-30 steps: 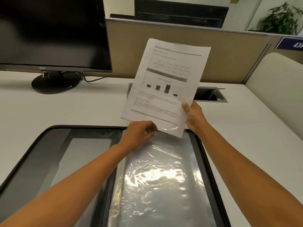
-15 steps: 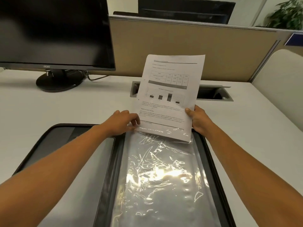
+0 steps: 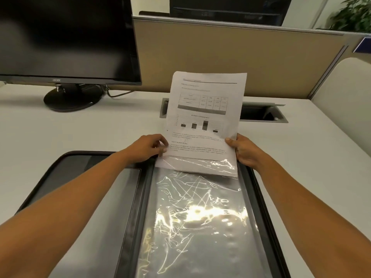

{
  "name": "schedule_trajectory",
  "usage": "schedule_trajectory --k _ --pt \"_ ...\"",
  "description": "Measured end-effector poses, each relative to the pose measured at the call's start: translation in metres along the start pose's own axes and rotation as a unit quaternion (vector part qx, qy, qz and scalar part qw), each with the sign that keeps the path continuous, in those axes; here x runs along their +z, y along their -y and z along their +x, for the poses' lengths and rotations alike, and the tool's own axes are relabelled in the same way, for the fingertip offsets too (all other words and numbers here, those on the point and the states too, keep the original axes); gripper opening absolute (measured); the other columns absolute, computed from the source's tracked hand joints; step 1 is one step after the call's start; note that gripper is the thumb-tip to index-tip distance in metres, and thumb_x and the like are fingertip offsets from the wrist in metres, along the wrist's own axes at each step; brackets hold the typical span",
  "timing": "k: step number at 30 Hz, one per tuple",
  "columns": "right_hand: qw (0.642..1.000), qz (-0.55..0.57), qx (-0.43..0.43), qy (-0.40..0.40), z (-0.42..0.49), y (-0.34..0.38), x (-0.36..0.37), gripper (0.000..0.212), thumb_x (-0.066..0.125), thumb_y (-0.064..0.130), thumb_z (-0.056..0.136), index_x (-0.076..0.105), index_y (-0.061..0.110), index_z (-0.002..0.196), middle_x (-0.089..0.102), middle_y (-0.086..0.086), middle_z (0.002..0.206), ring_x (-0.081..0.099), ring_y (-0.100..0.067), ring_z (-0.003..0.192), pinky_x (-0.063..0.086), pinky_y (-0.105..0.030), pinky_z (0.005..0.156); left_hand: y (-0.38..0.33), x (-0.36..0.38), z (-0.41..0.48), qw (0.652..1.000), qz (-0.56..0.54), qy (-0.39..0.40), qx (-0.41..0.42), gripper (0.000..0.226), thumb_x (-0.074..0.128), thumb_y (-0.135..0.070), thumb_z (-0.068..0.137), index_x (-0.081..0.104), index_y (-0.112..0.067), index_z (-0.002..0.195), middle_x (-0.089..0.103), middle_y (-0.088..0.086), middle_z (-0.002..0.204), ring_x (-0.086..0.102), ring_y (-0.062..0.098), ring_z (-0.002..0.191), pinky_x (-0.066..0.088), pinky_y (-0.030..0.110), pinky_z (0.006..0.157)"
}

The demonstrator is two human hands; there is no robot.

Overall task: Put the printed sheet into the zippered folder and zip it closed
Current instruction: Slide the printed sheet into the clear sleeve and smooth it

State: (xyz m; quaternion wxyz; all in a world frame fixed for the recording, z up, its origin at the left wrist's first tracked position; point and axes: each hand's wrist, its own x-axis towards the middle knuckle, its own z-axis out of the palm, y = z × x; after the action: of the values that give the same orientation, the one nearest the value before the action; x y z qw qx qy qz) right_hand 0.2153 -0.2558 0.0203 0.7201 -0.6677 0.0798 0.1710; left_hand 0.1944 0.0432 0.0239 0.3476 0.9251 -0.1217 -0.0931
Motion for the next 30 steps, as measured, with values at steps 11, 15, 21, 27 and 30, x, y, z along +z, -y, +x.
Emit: schedule_trajectory --k 11,15,21,27,30 --pt "0.987 -0.112 0.037 0.108 -0.008 -0.006 -0.002 0.020 0.051 0.003 0.088 0.057 0.018 0.100 0.065 0.000 0.101 0.064 -0.016 0.090 0.059 -0.027 0.071 -0.005 0.011 0.021 0.894 -0.350 -0.169 -0.222 0.047 0.058 -0.003 0.087 0.042 0.000 0.132 0.056 0.025 0.123 0.058 0.035 0.108 0.049 0.039 0.091" --pt "0.987 -0.124 0.033 0.097 -0.005 -0.005 -0.007 0.032 0.057 -0.001 0.083 0.054 0.010 0.112 0.062 -0.004 0.109 0.061 -0.022 0.099 0.048 -0.040 0.094 -0.005 0.011 0.018 0.899 -0.357 -0.147 -0.209 0.039 0.056 0.011 0.084 0.052 0.005 0.122 0.061 0.024 0.113 0.060 0.032 0.100 0.049 0.034 0.083" --pt "0.998 -0.059 0.002 0.008 0.002 -0.011 -0.001 0.027 0.050 0.010 0.090 0.051 0.004 0.116 0.061 -0.014 0.117 0.063 -0.026 0.097 0.051 -0.041 0.087 -0.003 0.005 0.013 0.925 -0.317 -0.085 -0.189 0.037 0.057 0.015 0.081 0.053 0.006 0.116 0.061 0.011 0.078 0.059 0.028 0.090 0.049 0.034 0.085" --pt "0.996 -0.084 -0.003 -0.032 0.006 -0.011 -0.003 0.016 0.045 0.007 0.093 0.054 0.011 0.105 0.062 -0.009 0.113 0.064 -0.018 0.088 0.051 -0.039 0.086 0.000 -0.002 0.011 0.935 -0.298 -0.022 -0.189 0.028 0.063 0.010 0.079 0.056 0.004 0.105 0.065 0.012 0.087 0.063 0.025 0.084 0.053 0.032 0.080" --pt "0.994 -0.103 0.027 0.005 0.002 -0.006 -0.008 0.016 0.048 0.004 0.091 0.056 0.010 0.103 0.061 -0.008 0.113 0.063 -0.020 0.094 0.048 -0.042 0.094 0.001 -0.001 0.014 0.923 -0.326 -0.051 -0.197 0.026 0.060 0.001 0.084 0.056 0.005 0.110 0.065 0.013 0.090 0.063 0.021 0.077 0.058 0.024 0.068"
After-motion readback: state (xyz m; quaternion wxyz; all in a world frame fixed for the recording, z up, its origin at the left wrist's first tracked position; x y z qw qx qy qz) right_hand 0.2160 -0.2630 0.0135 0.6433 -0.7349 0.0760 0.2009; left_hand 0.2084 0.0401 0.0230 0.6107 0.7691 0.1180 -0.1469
